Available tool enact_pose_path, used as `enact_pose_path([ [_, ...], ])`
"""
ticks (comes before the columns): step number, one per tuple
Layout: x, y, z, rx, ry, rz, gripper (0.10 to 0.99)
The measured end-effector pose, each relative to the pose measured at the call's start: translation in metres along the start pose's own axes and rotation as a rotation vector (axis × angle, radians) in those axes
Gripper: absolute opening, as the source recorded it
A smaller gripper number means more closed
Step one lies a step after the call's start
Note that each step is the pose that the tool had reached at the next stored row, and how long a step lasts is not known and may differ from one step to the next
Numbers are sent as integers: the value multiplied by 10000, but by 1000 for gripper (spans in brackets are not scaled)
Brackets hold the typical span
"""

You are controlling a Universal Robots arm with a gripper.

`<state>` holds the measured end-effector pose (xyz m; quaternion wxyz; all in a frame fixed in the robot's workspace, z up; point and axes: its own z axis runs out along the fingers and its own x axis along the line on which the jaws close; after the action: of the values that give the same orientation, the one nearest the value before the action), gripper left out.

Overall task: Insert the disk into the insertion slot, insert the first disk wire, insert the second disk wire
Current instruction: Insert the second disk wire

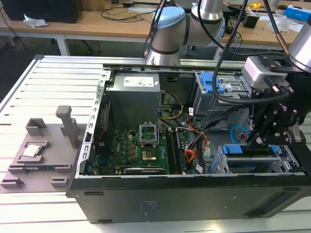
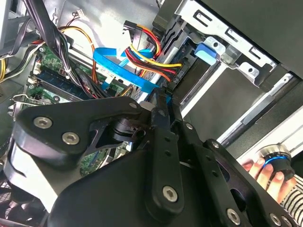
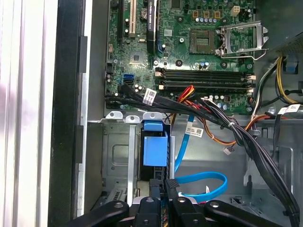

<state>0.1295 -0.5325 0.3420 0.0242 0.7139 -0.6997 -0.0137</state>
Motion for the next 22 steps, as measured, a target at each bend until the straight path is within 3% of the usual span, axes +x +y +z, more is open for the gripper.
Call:
enact_pose_path([
  [2, -3, 0, -1, 2, -11, -1, 165],
  [3, -3, 0, -1, 2, -88, -5, 165],
  [4, -3, 0, -1, 2, -100, -6, 165],
  [18, 15, -4, 79, 3, -113, -7, 173],
  [19, 16, -4, 68, 2, -97, -6, 235],
  [20, 18, 3, -55, 2, -101, -6, 235],
  [22, 15, 7, -120, 2, -100, -6, 235],
])
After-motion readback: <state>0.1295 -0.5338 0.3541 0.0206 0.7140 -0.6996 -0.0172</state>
